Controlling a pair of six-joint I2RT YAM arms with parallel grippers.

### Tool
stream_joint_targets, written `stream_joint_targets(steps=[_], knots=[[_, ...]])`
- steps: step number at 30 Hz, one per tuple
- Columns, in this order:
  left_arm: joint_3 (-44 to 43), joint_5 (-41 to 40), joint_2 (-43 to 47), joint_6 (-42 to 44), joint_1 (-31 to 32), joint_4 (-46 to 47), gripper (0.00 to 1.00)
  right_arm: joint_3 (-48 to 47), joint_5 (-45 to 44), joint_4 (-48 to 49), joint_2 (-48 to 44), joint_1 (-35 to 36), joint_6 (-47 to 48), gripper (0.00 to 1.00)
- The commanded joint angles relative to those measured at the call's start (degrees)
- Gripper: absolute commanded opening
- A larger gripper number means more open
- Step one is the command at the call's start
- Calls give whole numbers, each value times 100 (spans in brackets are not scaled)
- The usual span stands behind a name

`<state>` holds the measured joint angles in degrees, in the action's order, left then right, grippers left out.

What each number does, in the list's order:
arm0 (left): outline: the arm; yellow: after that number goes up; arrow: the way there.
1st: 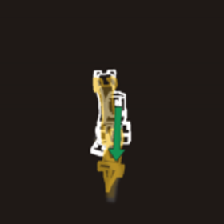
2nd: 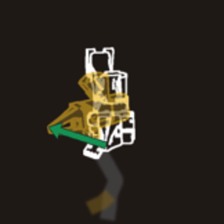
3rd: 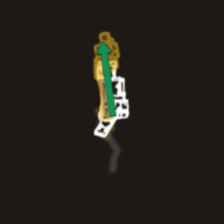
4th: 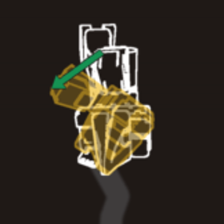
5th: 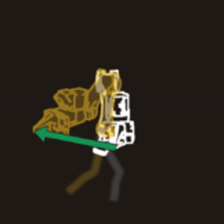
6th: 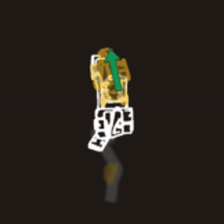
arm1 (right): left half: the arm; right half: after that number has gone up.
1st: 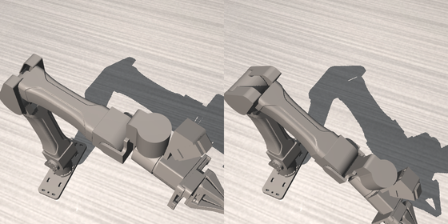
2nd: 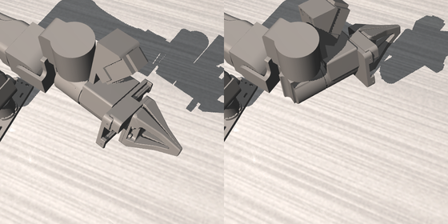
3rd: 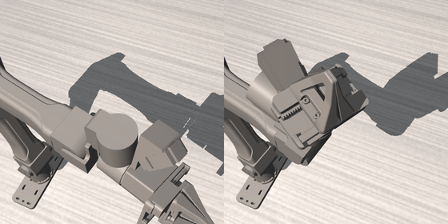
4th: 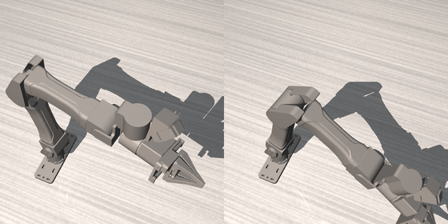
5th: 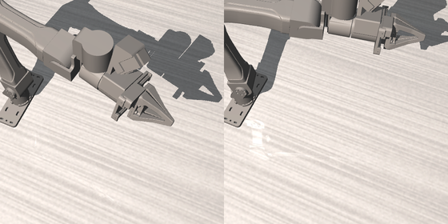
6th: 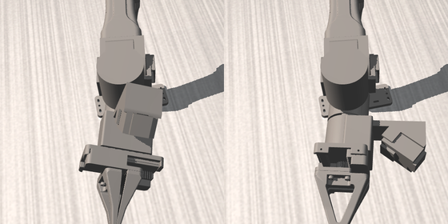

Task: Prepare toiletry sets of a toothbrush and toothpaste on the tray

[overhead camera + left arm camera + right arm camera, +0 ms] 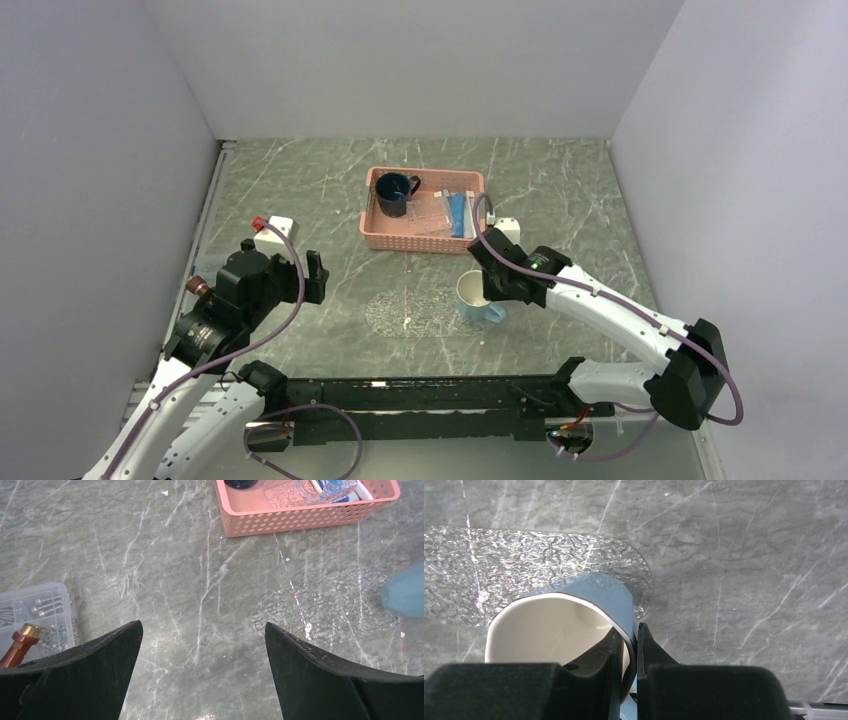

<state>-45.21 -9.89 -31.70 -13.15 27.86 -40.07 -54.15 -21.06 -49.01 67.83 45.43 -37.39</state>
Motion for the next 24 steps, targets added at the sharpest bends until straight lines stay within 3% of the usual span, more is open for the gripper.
stream_joint_targets(steps=[1, 24], knots=[[-13, 24, 13, 60, 6, 218, 99, -20, -287, 607, -28, 19, -305, 0], [-5, 27, 38, 66, 9, 219, 99, 401, -469, 796, 231, 19, -592, 0]])
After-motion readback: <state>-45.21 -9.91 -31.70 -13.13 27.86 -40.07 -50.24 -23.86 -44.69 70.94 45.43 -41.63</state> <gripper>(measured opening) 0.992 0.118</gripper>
